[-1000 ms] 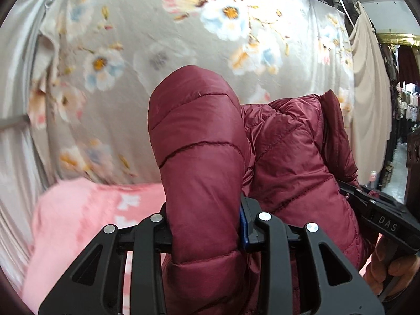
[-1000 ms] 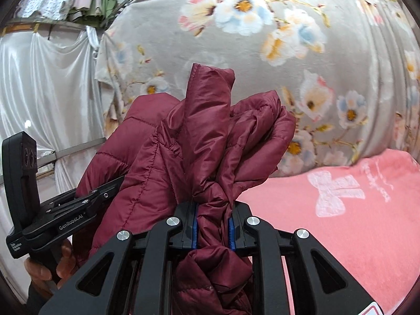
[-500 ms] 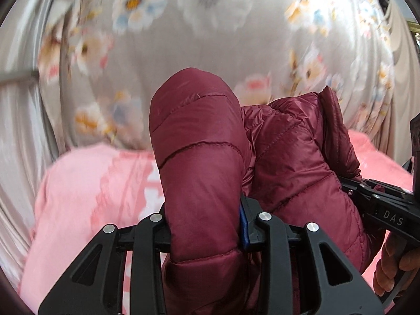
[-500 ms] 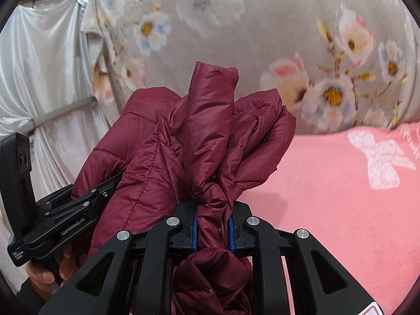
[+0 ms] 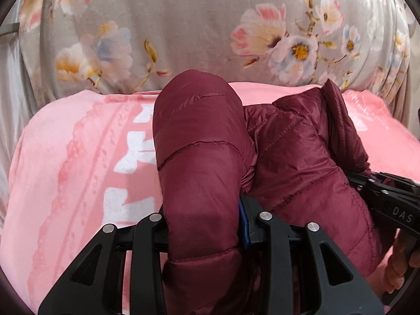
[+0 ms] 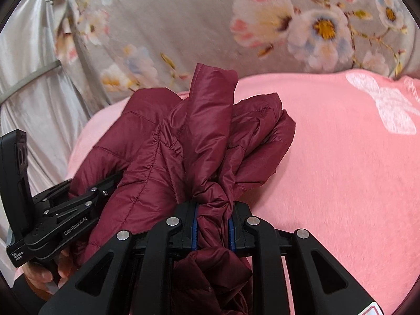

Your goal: Fold large clothes

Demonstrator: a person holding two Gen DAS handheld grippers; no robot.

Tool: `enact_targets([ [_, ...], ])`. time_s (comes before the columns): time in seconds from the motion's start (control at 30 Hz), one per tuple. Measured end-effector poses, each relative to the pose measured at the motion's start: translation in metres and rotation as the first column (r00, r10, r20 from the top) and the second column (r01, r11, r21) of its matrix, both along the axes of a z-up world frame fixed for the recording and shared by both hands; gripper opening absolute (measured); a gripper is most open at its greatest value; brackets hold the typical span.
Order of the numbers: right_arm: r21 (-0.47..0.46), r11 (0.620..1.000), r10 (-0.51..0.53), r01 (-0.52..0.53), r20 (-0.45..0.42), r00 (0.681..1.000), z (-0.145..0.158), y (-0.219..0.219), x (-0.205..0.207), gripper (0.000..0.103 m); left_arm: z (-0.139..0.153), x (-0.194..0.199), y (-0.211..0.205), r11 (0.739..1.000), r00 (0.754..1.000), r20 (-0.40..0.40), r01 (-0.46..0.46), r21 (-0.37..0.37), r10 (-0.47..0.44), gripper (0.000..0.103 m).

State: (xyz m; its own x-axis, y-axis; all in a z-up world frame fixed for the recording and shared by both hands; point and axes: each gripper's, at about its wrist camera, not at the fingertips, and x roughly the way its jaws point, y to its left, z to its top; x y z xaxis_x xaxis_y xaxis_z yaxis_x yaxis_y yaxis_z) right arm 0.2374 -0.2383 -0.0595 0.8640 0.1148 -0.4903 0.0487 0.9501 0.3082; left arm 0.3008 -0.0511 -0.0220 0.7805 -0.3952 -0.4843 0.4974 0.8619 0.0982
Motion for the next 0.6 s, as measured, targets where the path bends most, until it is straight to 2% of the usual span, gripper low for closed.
enact_targets([
  [0.17, 0.041, 0.999, -0.004, 0.006, -0.034, 0.999, -0.016, -0.010, 0.006, 0.019, -0.006, 0.006, 0.001, 1.000, 1.000, -0.015, -0.021, 0.001, 0.021, 0.041],
  [0.23, 0.063, 0.998, -0.003, 0.006, -0.046, 0.999, -0.017, -0.014, 0.008, 0.021, -0.011, 0.011, 0.002, 0.999, 0.999, -0.030, -0.040, 0.010, 0.040, 0.051],
  [0.37, 0.068, 0.997, -0.025, 0.030, -0.074, 0.997, -0.018, -0.018, 0.004, 0.032, -0.013, 0.017, 0.008, 0.997, 0.993, -0.088, -0.084, 0.001, 0.083, 0.063],
  [0.43, 0.063, 0.997, -0.047, 0.053, -0.089, 0.995, -0.013, -0.021, -0.005, 0.036, -0.010, 0.014, 0.011, 0.992, 0.988, -0.094, -0.125, 0.023, 0.127, 0.077],
  [0.5, 0.069, 0.994, -0.075, 0.082, -0.094, 0.993, -0.006, -0.027, -0.019, 0.039, -0.004, 0.007, 0.015, 0.985, 0.982, -0.095, -0.161, 0.056, 0.166, 0.080],
  [0.6, 0.032, 0.990, -0.135, 0.138, -0.083, 0.987, 0.010, -0.032, -0.036, 0.039, 0.008, -0.001, 0.018, 0.974, 0.970, -0.117, -0.201, 0.100, 0.212, 0.080],
])
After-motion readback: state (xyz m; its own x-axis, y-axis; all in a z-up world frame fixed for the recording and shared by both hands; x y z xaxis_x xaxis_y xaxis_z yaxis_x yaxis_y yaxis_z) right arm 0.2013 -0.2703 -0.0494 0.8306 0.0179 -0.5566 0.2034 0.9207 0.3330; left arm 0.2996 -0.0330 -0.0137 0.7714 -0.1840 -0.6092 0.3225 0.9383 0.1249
